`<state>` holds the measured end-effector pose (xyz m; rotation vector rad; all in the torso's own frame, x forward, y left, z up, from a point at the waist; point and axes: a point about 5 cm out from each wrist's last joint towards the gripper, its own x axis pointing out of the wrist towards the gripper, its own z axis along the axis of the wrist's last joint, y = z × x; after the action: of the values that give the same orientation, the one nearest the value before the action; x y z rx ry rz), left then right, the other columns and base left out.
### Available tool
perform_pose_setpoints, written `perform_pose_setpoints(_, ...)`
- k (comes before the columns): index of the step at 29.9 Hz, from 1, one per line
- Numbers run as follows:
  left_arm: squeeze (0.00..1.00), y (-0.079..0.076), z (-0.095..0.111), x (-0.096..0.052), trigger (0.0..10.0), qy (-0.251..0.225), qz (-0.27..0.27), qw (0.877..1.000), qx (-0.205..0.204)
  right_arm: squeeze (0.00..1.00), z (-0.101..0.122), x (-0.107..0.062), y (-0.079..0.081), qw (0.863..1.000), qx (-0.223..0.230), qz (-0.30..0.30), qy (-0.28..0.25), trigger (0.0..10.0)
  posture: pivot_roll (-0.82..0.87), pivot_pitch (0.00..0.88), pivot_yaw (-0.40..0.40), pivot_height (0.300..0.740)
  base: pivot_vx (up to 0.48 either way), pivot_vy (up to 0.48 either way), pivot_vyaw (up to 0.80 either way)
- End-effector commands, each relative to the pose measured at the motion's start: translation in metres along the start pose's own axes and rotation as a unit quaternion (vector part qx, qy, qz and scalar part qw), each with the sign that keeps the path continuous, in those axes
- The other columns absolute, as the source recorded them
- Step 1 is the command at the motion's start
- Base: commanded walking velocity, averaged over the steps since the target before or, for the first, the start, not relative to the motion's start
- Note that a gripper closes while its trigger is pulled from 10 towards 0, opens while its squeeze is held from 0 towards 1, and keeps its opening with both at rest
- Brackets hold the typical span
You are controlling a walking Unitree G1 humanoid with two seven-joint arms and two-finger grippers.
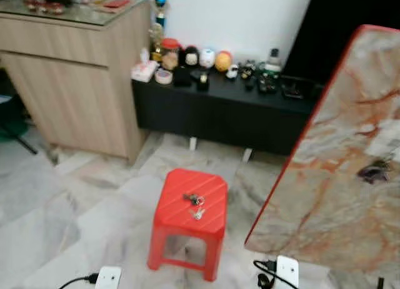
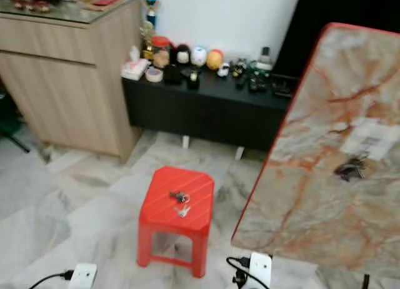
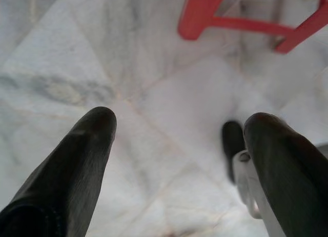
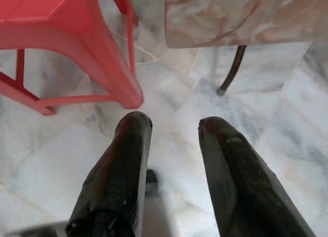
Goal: Hang keys on a hook
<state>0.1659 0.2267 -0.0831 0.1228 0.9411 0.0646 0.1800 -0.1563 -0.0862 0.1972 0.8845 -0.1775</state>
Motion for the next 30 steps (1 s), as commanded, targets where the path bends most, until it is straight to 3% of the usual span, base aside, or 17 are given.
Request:
perform_pose_setpoints(1,0.0,-0.004,-0.004,0.0,10.0,0.01,-0.004,1.0,0.0,0.0,-0.006,-0.002,-0.005,1.0,0.006,-0.01,0.009,10.0,0.0,0.0,-0.045,0.74,0.0,0.315,0.0)
perform_pose_setpoints(20,0.0,0.009,-0.009,-0.003,10.0,0.016,0.005,1.0,-0.004,0.0,-0.003,-0.001,-0.006,1.0,0.007,-0.013,0.0,10.0,0.0,0.0,-0.048,0.74,0.0,0.317,0.0)
perform_pose_setpoints(30,0.0,0.004,-0.006,-0.002,10.0,0.011,0.002,1.0,-0.004,0.0,-0.002,-0.001,-0.006,1.0,0.006,-0.013,-0.002,10.0,0.0,0.0,-0.048,0.74,0.0,0.22,0.0)
